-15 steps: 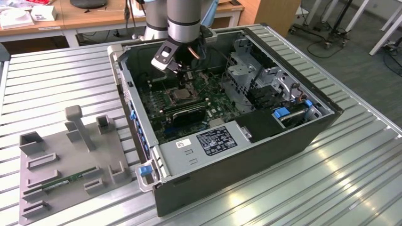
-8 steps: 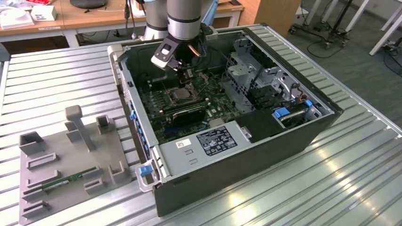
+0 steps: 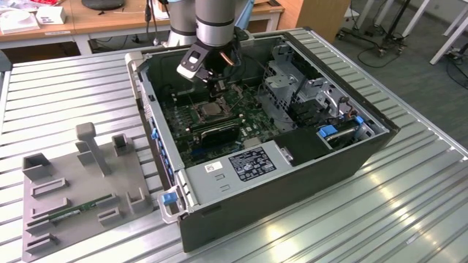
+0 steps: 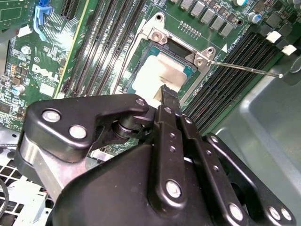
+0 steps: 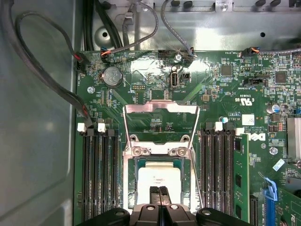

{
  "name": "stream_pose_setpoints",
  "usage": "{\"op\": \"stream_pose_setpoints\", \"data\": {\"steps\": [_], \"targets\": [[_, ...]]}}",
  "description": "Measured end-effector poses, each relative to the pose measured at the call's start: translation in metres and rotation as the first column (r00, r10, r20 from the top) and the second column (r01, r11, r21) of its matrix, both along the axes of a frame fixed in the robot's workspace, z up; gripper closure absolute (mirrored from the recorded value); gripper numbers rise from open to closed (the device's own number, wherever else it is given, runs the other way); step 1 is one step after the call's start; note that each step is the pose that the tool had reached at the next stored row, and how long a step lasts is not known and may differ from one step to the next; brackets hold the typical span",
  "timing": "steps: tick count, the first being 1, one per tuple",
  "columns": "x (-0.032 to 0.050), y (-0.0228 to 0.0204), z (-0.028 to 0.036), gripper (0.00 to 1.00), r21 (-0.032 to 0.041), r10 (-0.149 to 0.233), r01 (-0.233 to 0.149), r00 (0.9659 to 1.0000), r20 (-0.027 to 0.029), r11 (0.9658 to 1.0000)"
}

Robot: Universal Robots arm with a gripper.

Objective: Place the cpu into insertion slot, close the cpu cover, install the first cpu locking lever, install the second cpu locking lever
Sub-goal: 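Close the cpu cover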

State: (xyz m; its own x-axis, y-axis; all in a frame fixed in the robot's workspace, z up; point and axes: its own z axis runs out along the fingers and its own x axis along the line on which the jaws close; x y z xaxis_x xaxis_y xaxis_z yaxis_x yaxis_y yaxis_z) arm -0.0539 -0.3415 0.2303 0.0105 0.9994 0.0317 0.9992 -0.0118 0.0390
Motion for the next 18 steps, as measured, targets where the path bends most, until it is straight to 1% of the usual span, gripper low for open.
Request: {"op": "stream_pose_setpoints", "data": {"steps": [8,10,14,18], "targets": [[0.0002,0.0,0.0,0.89,0.0001,0.0,0.0,1.0,0.0,1.0],[0.0002,0.0,0.0012,0.89,-0.0002,0.0,0.0,1.0,-0.0001,1.0],[0.0002,0.0,0.0062,0.89,0.0,0.0,0.0,1.0,0.0,1.0],[0.0002,0.0,0.0147,0.89,0.0,0.0,0.0,1.0,0.0,1.0]]}}
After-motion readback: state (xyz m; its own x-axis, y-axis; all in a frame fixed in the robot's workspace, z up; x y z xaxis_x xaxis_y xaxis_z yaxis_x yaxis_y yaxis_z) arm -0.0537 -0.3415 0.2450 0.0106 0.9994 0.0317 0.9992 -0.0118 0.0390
